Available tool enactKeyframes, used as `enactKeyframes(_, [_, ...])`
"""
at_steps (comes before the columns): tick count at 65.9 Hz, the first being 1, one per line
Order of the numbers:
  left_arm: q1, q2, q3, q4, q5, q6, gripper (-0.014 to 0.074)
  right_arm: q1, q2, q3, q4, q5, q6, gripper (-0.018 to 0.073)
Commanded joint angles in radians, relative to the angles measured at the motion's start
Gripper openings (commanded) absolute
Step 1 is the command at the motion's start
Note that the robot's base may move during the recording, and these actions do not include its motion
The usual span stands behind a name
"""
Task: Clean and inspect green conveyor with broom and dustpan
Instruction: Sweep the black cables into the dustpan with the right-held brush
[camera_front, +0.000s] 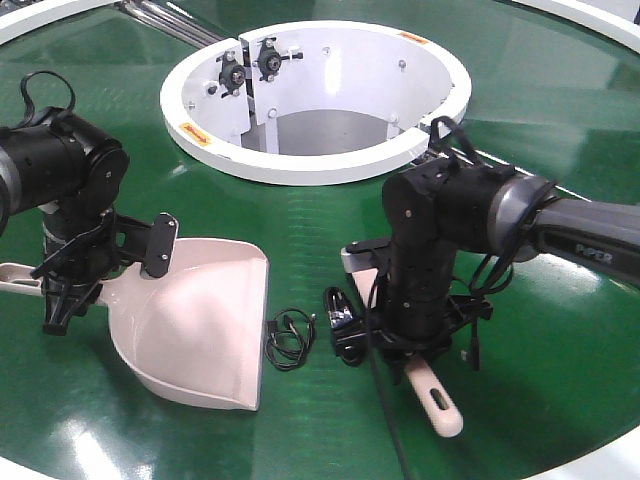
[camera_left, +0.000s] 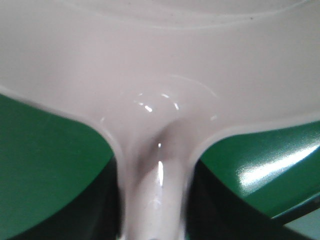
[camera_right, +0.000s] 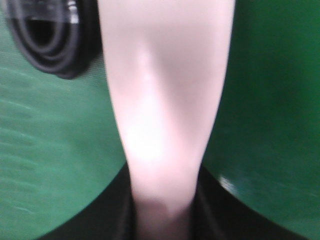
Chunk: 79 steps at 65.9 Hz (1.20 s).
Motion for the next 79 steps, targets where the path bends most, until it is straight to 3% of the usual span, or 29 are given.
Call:
enactKeyframes(1, [-0.006, -0.049, -0.026, 0.008, 0.026, -0.003, -0.0006, 0.032, -0.035, -0.028, 0.028, 0.086, 0.002, -0.0004])
enactKeyframes(16, [-0.006, -0.049, -0.026, 0.008, 0.026, -0.003, -0.0006, 0.123, 0.008, -0.078, 0.083, 0.086, 0.002, -0.0004])
enactKeyframes(40, [-0.006, -0.049, -0.026, 0.008, 0.026, -0.003, -0.0006, 0.269, 0.184, -0.414, 0.229, 0.086, -0.010, -0.0004])
enactKeyframes(55, [-0.006, -0.049, -0.026, 0.008, 0.026, -0.003, -0.0006, 0.276, 0.210, -0.553, 0.254, 0.084, -0.009, -0.0004])
enactKeyframes(79, [-0.006, -0.049, -0.026, 0.008, 0.026, -0.003, -0.0006, 0.214, 0.140, -0.558, 0.203, 0.084, -0.005, -0.0004])
